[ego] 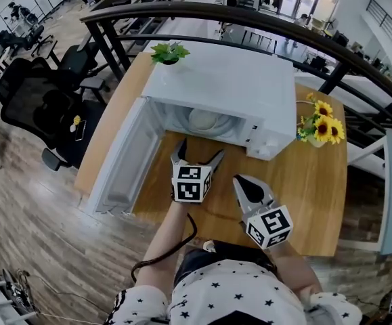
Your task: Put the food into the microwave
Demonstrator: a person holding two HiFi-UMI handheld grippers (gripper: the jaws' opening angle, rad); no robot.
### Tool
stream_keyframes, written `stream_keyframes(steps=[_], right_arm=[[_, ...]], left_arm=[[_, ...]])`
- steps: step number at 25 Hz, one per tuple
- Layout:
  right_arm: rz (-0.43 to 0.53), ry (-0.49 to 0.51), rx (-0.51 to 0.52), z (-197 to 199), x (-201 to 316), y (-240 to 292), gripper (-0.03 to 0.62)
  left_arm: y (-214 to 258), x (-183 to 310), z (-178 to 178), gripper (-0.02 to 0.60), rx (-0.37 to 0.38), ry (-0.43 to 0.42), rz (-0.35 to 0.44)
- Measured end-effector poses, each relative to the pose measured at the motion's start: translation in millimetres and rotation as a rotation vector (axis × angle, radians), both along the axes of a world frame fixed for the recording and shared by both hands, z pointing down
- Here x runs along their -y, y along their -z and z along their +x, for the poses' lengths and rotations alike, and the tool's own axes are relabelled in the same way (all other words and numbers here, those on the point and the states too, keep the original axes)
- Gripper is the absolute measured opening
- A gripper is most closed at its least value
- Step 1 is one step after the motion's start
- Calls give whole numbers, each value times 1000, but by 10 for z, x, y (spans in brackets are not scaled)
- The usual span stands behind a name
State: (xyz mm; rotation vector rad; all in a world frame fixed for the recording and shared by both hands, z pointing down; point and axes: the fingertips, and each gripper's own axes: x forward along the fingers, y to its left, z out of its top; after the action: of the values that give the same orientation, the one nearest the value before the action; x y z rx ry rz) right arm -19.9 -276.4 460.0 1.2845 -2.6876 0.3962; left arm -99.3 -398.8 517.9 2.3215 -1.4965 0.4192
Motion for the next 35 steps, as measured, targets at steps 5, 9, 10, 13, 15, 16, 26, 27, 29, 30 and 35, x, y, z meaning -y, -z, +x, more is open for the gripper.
stream_keyframes(steps=[5,9,10,13,15,16,26,27,29,30,35], right_arm=[[24,-22,-1,45,-282,79,5],[44,-43,-2,100,-485,141,5],[47,-48,-2,113,-529,152,5],[51,-57,2,140,-668,167,5],[52,-59,0,157,-763,168,5],[54,-59,-2,165,-806,172,5],[92,-39,5,158,-1110,292,6],[95,-36,7,150,-1141,304,5],[101,-27,9,128,-1205,318,5],[104,-23,9,117,-1234,322,5],[114,-7,9,69,-1356,333,6]], left_arm=[[156,-473,-70,405,-26,29,22],[343,-826,-111,274,-39,61,70],[388,-908,-122,242,-42,70,84],[479,-1165,-176,170,-40,96,109],[527,-1336,-201,137,-49,108,120],[553,-1418,-210,120,-55,114,125],[815,-2075,-330,29,-96,144,181],[836,-2128,-344,28,-101,146,183],[870,-2228,-369,25,-116,150,186],[883,-2273,-379,25,-123,150,188],[871,-2452,-453,23,-138,160,190]])
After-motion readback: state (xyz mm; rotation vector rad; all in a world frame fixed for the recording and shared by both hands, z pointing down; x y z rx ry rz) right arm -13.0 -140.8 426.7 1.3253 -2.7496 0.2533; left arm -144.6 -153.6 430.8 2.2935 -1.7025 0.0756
